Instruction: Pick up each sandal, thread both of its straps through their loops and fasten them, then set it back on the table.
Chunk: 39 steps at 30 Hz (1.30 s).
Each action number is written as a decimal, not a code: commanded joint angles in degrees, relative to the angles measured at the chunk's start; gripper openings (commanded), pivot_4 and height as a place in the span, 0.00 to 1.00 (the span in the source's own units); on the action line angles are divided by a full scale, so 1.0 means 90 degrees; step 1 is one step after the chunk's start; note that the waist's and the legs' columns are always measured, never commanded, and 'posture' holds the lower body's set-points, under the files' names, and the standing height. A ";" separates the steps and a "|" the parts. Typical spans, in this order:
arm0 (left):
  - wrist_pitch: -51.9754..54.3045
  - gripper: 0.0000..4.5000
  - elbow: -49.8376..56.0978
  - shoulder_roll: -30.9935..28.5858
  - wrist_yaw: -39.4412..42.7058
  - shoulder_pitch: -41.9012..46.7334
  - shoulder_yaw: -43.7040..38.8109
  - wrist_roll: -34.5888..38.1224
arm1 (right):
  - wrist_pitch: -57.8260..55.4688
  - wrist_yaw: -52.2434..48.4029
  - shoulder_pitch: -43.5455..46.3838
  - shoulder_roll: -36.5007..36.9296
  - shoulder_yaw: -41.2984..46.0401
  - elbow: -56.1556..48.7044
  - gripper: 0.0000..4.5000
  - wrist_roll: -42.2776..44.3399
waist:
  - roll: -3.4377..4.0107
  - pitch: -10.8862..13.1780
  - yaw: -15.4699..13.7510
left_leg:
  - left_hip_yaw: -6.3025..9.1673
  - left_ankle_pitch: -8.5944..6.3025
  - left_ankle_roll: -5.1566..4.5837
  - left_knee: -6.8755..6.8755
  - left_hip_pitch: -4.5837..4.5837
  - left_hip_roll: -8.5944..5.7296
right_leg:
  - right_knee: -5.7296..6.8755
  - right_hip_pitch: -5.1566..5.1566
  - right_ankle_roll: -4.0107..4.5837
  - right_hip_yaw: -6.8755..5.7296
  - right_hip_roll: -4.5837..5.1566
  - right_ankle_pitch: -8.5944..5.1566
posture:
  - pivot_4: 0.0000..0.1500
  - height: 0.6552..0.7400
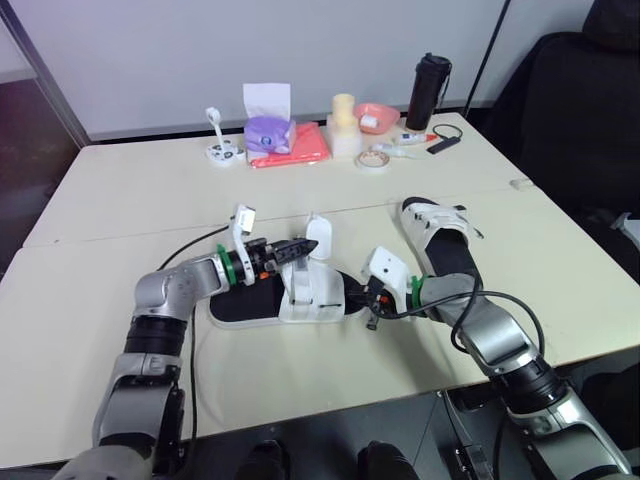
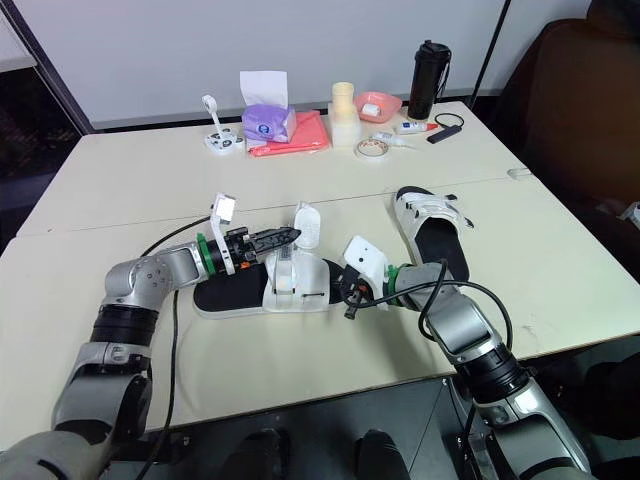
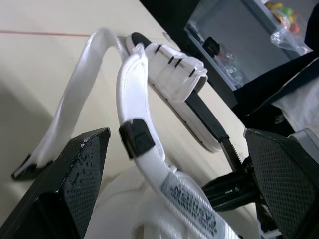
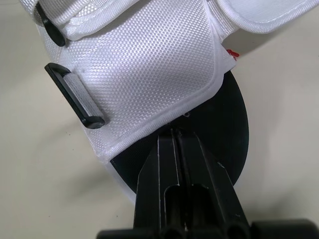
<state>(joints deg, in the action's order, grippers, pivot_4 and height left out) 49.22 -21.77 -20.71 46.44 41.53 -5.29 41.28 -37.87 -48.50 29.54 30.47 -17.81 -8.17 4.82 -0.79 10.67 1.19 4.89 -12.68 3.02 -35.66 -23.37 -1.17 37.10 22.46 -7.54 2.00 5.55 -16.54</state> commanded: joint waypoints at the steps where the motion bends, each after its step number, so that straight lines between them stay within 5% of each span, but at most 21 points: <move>1: -0.0096 0.88 0.0052 0.0034 0.0216 0.0155 -0.0013 -0.0075 | -0.0126 0.0010 -0.0144 -0.0036 -0.0159 -0.0055 0.00 -0.0013 | 0.0000 0.0000 -0.0002 | 0.0000 0.0000 0.0000 0.0000 0.0000 0.0000 | 0.0000 0.0000 0.0000 0.0000 0.0000 0.0000 | 1.00 1.00; 9: -0.0006 0.00 0.0128 0.0001 0.0318 0.0107 -0.0132 -0.0136 | -0.0131 0.0016 -0.0131 -0.0037 -0.0172 -0.0036 0.00 -0.0014 | 0.0000 0.0000 -0.0004 | 0.0000 0.0000 0.0000 -0.0001 0.0000 0.0000 | 0.0000 -0.0001 0.0000 0.0000 0.0000 0.0000 | 1.00 1.00; 25: 0.0502 0.00 0.1657 -0.0104 0.0478 -0.0338 -0.1080 0.1181 | -0.0085 -0.0006 -0.0132 -0.0035 -0.0203 -0.0001 0.00 -0.0029 | 0.0000 0.0000 -0.0007 | 0.0002 0.0000 0.0000 0.0001 0.0000 0.0001 | 0.0000 0.0000 0.0000 0.0000 0.0001 0.0000 | 1.00 1.00; 39: -0.0159 0.00 0.0807 0.0163 0.0182 -0.0104 -0.1044 0.0887 | -0.0071 -0.0040 -0.0101 -0.0020 -0.0244 -0.0022 0.00 -0.0030 | 0.0000 0.0000 -0.0022 | 0.0001 0.0000 0.0000 -0.0002 -0.0001 0.0000 | 0.0000 -0.0002 0.0000 0.0000 0.0001 0.0000 | 1.00 1.00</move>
<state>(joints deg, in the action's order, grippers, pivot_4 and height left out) 49.76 -14.31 -19.41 47.97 38.65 -13.50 49.30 -37.90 -48.26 29.37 30.42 -18.22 -8.66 4.78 -0.80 10.67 0.99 4.90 -12.68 3.03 -35.68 -23.38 -1.16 37.10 22.44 -7.54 2.00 5.56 -16.54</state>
